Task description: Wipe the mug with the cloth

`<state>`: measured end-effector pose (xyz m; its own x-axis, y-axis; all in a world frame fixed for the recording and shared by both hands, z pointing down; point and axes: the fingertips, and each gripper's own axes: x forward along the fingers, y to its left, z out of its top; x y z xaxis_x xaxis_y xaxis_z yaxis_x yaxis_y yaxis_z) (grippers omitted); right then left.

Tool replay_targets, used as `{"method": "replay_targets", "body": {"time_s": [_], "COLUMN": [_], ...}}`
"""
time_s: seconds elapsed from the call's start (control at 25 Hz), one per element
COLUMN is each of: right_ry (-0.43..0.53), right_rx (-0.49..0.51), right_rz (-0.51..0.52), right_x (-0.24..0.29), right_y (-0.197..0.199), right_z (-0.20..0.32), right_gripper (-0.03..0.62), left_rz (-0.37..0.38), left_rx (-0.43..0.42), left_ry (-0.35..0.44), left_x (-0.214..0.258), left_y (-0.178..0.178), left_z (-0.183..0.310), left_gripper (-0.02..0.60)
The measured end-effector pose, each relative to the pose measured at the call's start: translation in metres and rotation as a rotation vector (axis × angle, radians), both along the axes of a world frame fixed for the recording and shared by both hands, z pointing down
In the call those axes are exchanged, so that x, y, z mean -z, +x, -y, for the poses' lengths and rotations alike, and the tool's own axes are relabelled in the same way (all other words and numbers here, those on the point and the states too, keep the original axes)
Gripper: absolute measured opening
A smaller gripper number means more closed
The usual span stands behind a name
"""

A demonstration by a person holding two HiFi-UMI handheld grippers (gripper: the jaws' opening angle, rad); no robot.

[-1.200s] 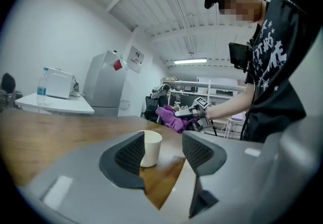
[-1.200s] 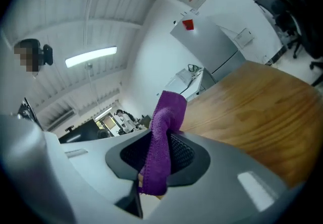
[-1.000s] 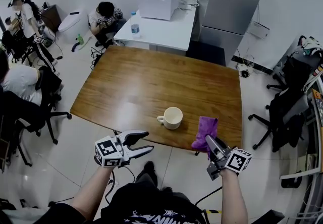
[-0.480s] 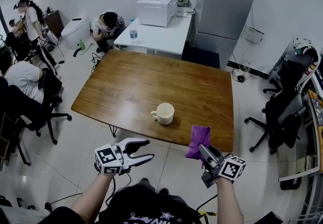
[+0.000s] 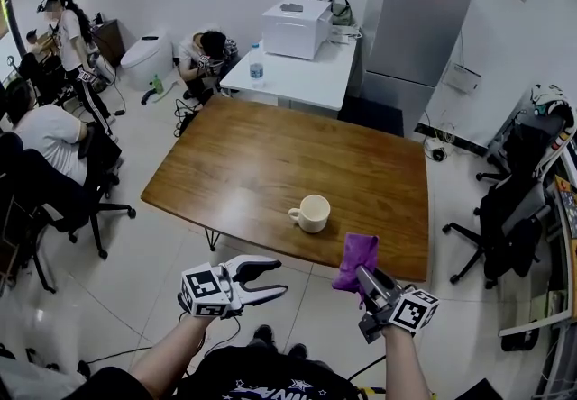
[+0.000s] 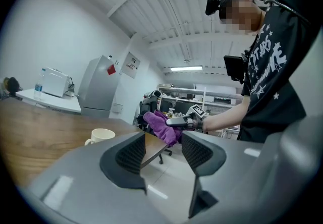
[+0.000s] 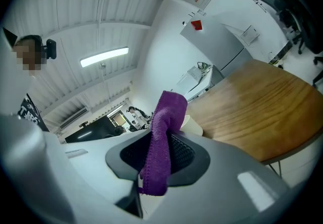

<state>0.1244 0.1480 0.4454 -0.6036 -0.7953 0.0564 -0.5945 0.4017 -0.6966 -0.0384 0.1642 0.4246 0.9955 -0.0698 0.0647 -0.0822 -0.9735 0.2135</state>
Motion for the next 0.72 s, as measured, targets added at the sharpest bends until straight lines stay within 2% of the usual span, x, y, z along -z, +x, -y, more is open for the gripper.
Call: {"method": "replay_targets", "body": {"time_s": [0.28,0.52,0.72], "right_ry": [0.003,0.002,-0.009], "right_rx": [0.015,0.006,0.039], "right_rz": [-0.028,-0.057,-0.139], "right_x": [0.005,0.006,-0.002], "right_y": [-0.015,-0.015,-0.025], "right_z": [0.001,0.002,0.003], "right_gripper": [0.086,0.086,0.086], "left_rz": [-0.008,-0.009,-0.012], "left_rx": [0.016,-0.004,0.005], "left_ry": [0.007,0.012,0.009], "left_x": [-0.002,0.000,0.005], "left_y": [-0.019,-0.018,-0.023], "left_z": [0.006,0.006,0.007], "left_gripper": [0.206,0.206,0.206]}}
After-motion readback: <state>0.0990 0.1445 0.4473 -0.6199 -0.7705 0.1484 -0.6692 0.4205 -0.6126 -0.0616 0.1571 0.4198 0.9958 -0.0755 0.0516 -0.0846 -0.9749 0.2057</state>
